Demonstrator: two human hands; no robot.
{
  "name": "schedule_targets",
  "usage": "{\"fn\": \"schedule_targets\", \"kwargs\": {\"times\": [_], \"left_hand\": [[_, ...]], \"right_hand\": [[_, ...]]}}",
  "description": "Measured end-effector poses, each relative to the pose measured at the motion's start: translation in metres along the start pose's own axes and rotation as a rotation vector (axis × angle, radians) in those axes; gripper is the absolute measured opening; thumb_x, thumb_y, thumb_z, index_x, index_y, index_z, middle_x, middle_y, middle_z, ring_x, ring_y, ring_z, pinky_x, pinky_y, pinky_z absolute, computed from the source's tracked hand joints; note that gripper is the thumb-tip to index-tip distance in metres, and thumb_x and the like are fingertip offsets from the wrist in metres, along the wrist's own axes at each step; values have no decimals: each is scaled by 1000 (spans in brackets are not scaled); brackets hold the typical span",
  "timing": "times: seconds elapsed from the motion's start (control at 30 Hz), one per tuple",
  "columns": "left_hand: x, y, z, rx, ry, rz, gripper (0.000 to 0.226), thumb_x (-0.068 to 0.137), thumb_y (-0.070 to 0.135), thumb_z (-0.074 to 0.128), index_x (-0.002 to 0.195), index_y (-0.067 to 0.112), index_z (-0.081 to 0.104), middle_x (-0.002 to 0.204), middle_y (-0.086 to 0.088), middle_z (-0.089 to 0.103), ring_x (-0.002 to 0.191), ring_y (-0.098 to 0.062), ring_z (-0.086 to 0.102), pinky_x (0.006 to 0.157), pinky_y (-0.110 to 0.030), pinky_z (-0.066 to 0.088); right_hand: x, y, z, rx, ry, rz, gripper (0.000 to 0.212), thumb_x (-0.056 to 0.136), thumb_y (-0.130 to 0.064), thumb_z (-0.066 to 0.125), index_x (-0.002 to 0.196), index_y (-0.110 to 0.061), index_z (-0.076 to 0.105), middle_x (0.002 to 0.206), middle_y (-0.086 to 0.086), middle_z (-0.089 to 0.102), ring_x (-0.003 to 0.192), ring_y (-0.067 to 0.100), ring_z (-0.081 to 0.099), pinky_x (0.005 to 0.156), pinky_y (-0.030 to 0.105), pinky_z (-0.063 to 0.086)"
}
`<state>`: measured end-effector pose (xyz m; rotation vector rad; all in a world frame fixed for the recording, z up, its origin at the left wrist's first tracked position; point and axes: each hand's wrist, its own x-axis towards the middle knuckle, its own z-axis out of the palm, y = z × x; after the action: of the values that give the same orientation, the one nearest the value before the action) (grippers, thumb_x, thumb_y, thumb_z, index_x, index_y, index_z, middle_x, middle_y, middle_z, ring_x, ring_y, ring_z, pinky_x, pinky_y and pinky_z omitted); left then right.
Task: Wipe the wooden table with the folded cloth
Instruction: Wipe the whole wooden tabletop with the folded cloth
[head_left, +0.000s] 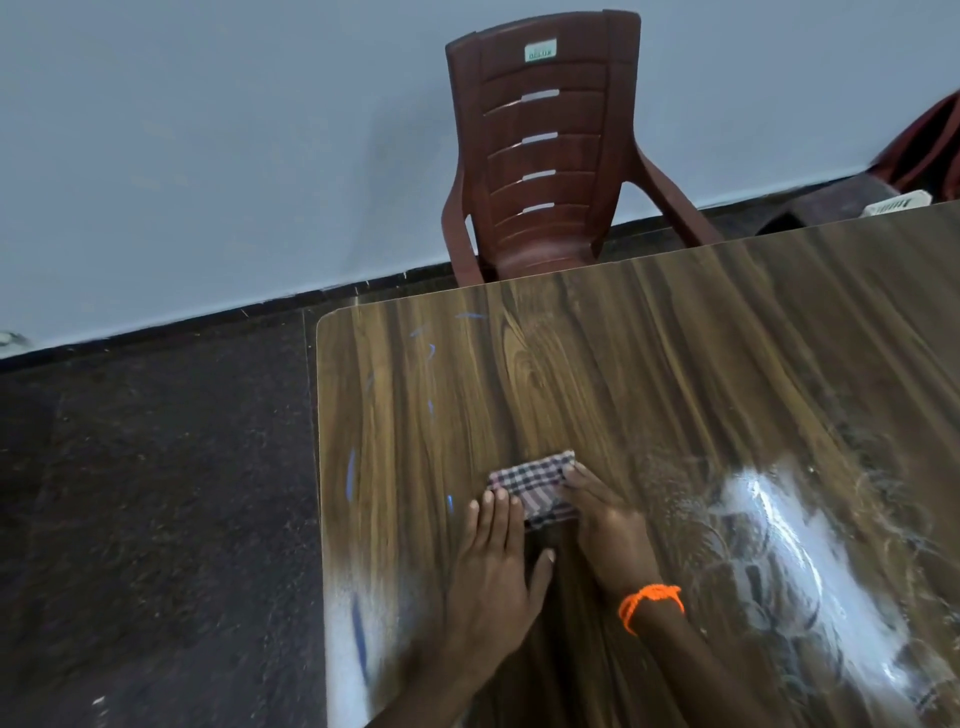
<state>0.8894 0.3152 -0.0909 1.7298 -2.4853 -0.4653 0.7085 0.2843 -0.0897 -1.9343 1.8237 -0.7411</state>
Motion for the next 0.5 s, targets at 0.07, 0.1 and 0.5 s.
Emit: {"fn": "schedule_targets", "kwargs": {"times": [0.07,0.1,0.5], "left_hand": [[6,12,3,2,-19,44,74,105,56,31,152,0,40,160,-21,37,154,-28,24,125,-47,15],[15,17,3,-2,-26,52,74,105,56,30,153,0,38,160,-20,36,155,-28,22,125,-47,14],[126,-21,-29,67,2,-68,74,104,51,27,157,0,28,164,-21,28,156,-28,18,128,-45,3]], "right_hand": [[-6,14,-11,-14,33,47,49,69,18,61,106,-12,73,127,2,63,122,10,54,105,18,37],[-4,19,-16,-29,47,79,49,68,19,61,105,-11,73,126,2,63,121,10,54,106,15,35],[125,-1,3,-37,45,85,44,70,11,60,108,-7,70,122,12,65,116,22,60,99,28,43]]}}
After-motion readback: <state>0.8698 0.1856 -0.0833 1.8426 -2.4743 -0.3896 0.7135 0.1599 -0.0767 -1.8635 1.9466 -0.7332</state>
